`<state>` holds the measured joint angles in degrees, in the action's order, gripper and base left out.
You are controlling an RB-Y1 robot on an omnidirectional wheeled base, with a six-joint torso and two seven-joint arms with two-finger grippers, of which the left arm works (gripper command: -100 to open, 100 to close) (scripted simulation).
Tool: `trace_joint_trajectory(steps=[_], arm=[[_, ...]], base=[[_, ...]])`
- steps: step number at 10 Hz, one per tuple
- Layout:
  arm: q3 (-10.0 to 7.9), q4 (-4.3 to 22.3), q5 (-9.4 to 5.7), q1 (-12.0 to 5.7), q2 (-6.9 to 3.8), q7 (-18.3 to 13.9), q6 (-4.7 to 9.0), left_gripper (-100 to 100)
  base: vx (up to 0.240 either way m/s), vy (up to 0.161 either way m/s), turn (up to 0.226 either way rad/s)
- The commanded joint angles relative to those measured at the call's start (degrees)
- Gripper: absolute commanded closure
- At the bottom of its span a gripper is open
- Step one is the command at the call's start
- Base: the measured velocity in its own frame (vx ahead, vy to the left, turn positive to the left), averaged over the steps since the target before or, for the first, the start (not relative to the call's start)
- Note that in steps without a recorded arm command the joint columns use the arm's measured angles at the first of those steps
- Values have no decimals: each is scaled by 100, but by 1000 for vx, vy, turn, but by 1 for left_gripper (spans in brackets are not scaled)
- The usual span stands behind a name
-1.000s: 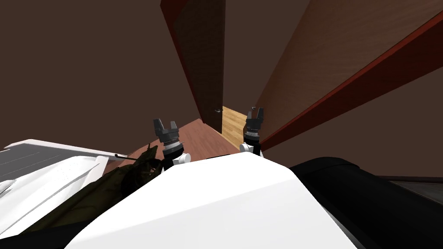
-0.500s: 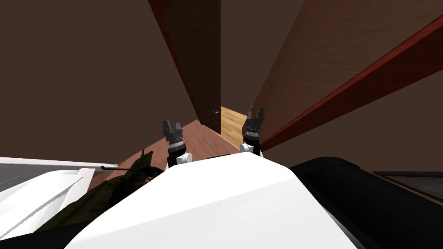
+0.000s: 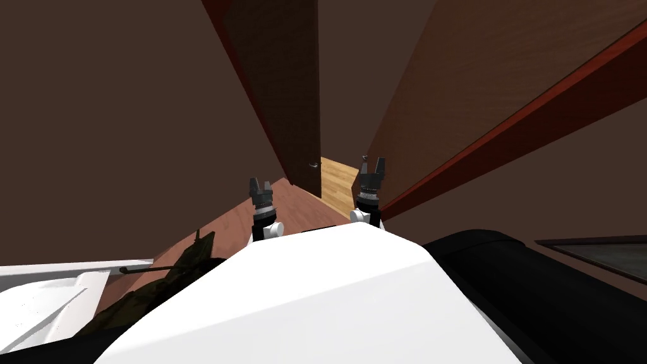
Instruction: Push the door open
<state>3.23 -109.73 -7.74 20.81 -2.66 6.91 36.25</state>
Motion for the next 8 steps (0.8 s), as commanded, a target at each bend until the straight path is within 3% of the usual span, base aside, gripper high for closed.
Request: trace_joint_trajectory(steps=[1, 3, 4, 8], arm=[[26, 266, -16, -85, -42, -2, 50, -100], [66, 569, -30, -206, -76, 8, 87, -100], [66, 582, -30, -206, -76, 8, 87, -100], [148, 1242, -59, -461, -125, 29, 164, -100]], base=[[82, 70, -139], [80, 77, -150], [46, 62, -59], [66, 66, -143]])
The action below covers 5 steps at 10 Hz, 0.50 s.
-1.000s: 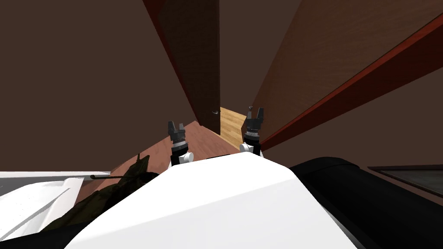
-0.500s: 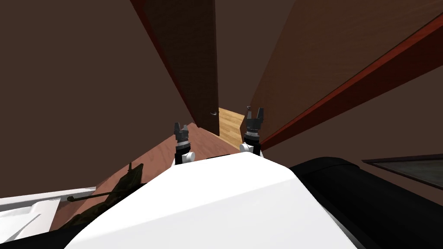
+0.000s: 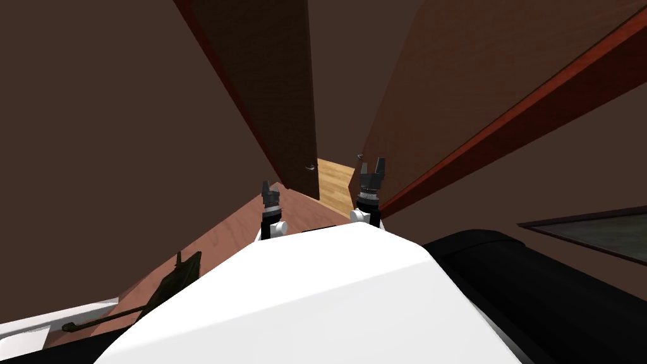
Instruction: Push the door open
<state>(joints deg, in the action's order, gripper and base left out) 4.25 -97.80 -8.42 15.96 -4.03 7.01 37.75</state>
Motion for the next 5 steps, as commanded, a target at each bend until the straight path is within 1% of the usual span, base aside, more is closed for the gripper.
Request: trace_joint_trajectory(steps=[1, 3, 5], arm=[[67, 216, 2, -40, 2, 25, 34, -100], [109, 557, -13, -171, -11, 36, 74, -100], [152, 869, -29, -304, -18, 47, 115, -100]], base=[[82, 97, -157], [65, 102, -154], [80, 82, -191]])
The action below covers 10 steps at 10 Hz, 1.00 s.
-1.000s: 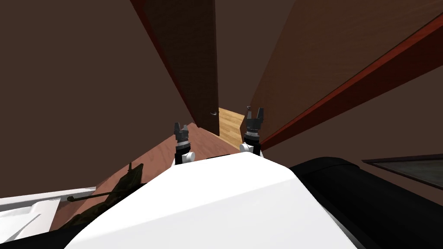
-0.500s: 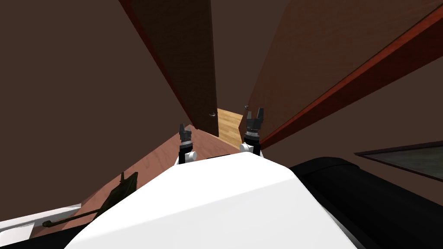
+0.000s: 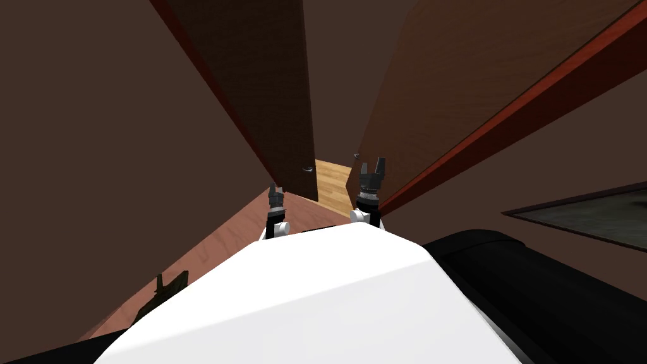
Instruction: Push the door open
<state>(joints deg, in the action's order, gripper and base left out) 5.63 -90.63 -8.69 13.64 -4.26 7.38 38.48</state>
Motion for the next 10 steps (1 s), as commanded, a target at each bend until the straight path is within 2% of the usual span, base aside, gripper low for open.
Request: trace_joint_trajectory(steps=[1, 6, 8, 10], arm=[[14, 187, -2, -73, 5, 10, 42, -100], [121, 1052, -41, -405, 13, 38, 144, -100], [143, 1224, -48, -472, 17, 44, 164, -100], [185, 1562, -63, -602, 37, 55, 204, -100]], base=[[44, 70, -37], [51, 87, -156], [48, 92, -109], [37, 63, -115]])
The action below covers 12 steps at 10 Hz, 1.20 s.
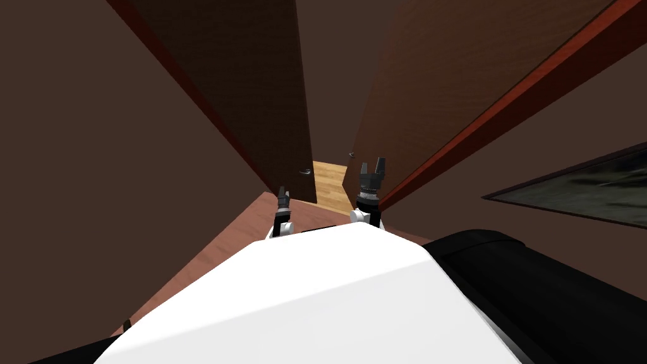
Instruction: Push the door open
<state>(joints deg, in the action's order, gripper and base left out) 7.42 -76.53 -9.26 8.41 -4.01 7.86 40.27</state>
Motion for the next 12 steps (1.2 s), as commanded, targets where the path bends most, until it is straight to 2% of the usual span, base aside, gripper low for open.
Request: trace_joint_trajectory(steps=[1, 7, 12], arm=[[27, 286, -13, -144, 24, 12, 45, -100], [147, 1289, -56, -516, 115, 43, 159, -100], [237, 2016, -88, -796, 225, 67, 244, -100]], base=[[57, 89, -186], [49, 107, -150], [46, 95, -146]])
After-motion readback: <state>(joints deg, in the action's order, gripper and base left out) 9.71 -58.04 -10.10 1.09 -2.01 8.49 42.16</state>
